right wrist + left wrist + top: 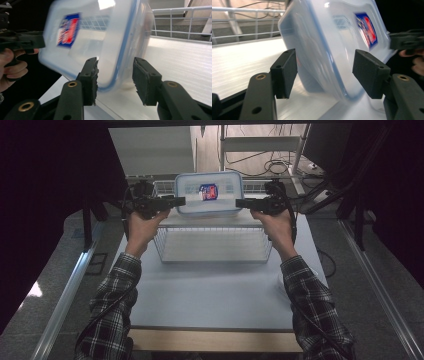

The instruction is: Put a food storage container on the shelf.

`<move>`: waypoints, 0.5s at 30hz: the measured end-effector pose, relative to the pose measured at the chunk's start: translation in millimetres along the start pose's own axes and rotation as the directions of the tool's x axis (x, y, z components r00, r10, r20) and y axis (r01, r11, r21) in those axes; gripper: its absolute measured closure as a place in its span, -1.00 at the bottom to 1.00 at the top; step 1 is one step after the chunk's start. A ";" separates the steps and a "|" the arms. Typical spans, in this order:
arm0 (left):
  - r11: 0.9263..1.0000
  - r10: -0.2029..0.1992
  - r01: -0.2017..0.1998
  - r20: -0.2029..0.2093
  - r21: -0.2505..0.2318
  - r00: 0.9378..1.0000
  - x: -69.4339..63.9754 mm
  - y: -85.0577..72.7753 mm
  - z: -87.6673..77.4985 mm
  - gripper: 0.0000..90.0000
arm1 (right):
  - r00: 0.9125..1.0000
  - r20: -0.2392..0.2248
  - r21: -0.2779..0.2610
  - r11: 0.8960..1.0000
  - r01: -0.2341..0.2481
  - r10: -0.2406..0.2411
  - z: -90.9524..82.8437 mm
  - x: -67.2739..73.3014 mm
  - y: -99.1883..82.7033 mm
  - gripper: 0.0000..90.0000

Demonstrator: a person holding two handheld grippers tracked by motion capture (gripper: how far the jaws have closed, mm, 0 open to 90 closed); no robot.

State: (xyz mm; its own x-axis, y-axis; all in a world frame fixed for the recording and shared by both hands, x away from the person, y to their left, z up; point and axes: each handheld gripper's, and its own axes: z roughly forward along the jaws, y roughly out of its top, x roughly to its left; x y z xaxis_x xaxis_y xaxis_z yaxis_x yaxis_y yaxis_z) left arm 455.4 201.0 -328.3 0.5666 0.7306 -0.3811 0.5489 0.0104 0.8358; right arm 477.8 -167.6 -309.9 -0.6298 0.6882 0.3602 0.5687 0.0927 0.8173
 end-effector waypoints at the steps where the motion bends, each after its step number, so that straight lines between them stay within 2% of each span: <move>1: 1.000 -0.001 0.001 0.009 -0.003 1.000 0.0 -0.8 2.0 -0.17 | 1.000 -0.007 -0.001 1.000 -0.006 0.006 -0.4 0.0 0.4 0.26; 3: 1.000 -0.022 0.023 0.020 -0.020 1.000 2.2 -0.3 2.8 -0.18 | 1.000 -0.023 -0.024 1.000 -0.017 0.016 -2.6 0.1 2.5 0.29; 5: 0.999 -0.030 0.030 0.028 -0.022 0.999 4.4 1.1 2.0 -0.16 | 1.000 0.009 -0.007 1.000 0.006 -0.006 -2.2 2.8 4.4 0.30; 6: 0.999 -0.023 0.024 0.020 -0.024 1.000 4.0 1.6 1.2 -0.10 | 0.999 0.024 0.006 1.000 0.026 -0.027 -1.2 4.2 4.3 0.30; 10: 1.000 0.010 -0.011 -0.013 -0.030 1.000 1.4 4.2 1.3 -0.05 | 1.000 0.017 -0.004 1.000 0.016 -0.016 -0.8 2.5 3.3 0.32; 12: 0.998 0.035 -0.037 -0.038 -0.053 0.999 -2.1 4.3 -2.6 -0.07 | 1.000 0.019 -0.012 1.000 0.019 -0.019 -0.6 2.9 2.1 0.32; 15: 0.995 0.072 -0.075 -0.050 -0.067 0.996 -4.7 -0.3 -11.2 0.00 | 0.998 0.029 -0.019 0.998 0.056 -0.055 -3.5 3.3 0.2 0.33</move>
State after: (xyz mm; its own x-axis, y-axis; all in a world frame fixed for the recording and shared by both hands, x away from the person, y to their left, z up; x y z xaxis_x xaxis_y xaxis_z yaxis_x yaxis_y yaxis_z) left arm 445.7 205.2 -322.4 0.5732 0.7626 -0.2996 0.4623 0.0009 0.8867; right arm 474.0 -167.8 -306.9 -0.6447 0.7025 0.3015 0.5225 0.1171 0.8446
